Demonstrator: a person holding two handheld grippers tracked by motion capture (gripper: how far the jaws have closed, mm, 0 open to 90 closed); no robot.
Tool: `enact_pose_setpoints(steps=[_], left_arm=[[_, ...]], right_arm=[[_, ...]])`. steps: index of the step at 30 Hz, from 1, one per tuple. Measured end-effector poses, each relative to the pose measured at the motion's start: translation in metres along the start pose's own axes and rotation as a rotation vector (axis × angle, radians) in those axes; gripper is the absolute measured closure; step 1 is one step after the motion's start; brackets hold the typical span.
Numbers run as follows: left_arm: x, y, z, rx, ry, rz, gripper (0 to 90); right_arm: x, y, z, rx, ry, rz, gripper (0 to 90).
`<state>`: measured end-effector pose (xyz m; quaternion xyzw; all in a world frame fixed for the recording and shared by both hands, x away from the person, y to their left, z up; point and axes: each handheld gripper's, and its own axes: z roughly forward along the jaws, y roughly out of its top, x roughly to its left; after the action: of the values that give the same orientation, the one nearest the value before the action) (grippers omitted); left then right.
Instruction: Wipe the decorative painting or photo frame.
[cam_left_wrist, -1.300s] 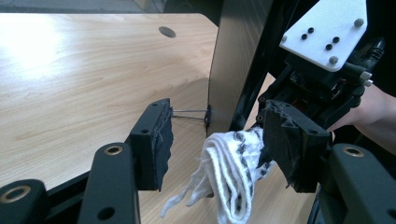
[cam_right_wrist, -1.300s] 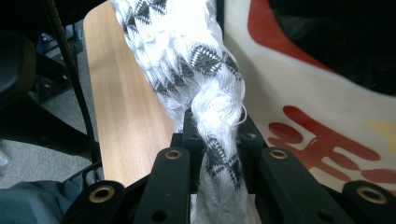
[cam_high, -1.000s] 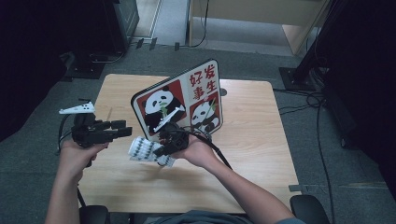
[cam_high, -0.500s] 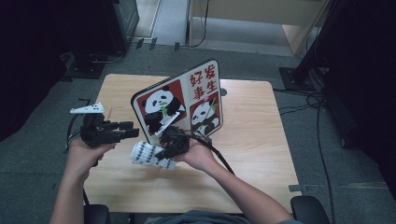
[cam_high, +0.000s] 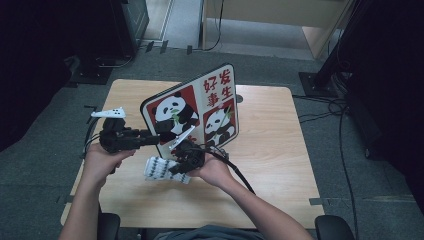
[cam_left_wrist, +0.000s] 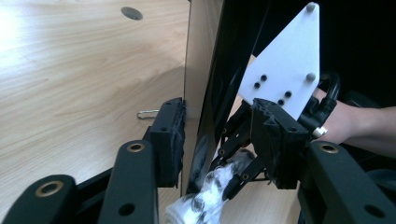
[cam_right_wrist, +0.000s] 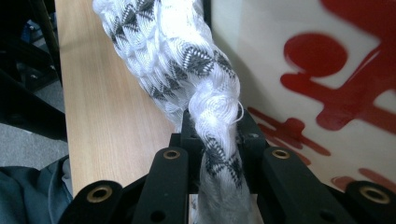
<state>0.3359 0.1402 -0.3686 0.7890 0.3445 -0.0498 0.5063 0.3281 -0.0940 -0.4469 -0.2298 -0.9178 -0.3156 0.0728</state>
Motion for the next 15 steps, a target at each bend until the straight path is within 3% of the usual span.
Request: enact_pose_setpoints(steps=[6, 15], left_arm=[[0.002, 0.003, 0.004, -0.017, 0.003, -0.008, 63.7], [0.004, 0.007, 0.012, -0.003, -0.001, 0.005, 75.2]], right_arm=[[-0.001, -0.007, 0.007, 0.020, -0.008, -0.009, 78.8], [-0.007, -0.017, 0.008, 0.044, -0.022, -0.010, 79.5]])
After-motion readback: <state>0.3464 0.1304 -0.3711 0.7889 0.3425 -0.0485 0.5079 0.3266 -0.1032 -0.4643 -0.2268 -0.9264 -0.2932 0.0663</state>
